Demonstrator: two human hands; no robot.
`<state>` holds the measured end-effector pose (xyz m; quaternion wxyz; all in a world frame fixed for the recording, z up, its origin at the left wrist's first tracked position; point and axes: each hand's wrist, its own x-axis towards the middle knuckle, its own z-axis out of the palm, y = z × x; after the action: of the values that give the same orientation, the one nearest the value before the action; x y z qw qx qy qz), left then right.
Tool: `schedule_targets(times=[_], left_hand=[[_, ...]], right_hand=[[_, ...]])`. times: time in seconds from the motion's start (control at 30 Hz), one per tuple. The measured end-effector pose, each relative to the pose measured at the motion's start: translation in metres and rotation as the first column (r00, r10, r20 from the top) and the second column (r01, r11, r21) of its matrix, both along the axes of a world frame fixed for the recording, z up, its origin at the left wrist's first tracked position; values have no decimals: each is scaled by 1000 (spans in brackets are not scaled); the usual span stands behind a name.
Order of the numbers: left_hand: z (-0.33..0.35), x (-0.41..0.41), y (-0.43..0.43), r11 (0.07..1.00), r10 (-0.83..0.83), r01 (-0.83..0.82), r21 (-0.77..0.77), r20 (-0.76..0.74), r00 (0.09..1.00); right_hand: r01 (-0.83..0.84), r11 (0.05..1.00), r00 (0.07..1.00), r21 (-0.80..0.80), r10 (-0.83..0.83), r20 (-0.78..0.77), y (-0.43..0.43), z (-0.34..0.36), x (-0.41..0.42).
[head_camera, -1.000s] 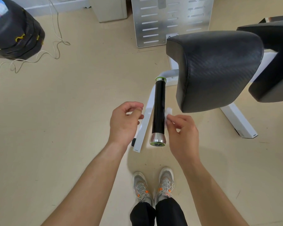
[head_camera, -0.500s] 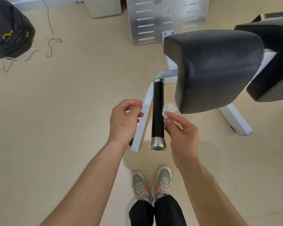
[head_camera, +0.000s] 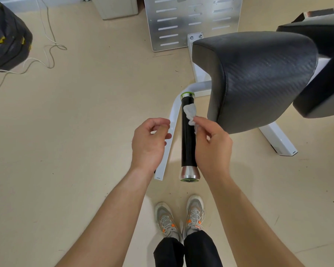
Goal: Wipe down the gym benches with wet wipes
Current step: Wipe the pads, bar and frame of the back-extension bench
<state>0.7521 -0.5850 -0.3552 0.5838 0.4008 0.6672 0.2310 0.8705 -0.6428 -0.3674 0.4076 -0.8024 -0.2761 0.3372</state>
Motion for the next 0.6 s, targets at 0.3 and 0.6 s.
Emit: schedule_targets(times=[0.3,0.6], left_hand=[[-1,-13,3,1000,19,-19,-21,-8,1000],[-4,-11,5,998,37,-36,-41,2,999]], right_hand=[[-227,974,945,15,224,-238,-23,16,-3],[-286,958,925,-41,264,-272,32,4,5]])
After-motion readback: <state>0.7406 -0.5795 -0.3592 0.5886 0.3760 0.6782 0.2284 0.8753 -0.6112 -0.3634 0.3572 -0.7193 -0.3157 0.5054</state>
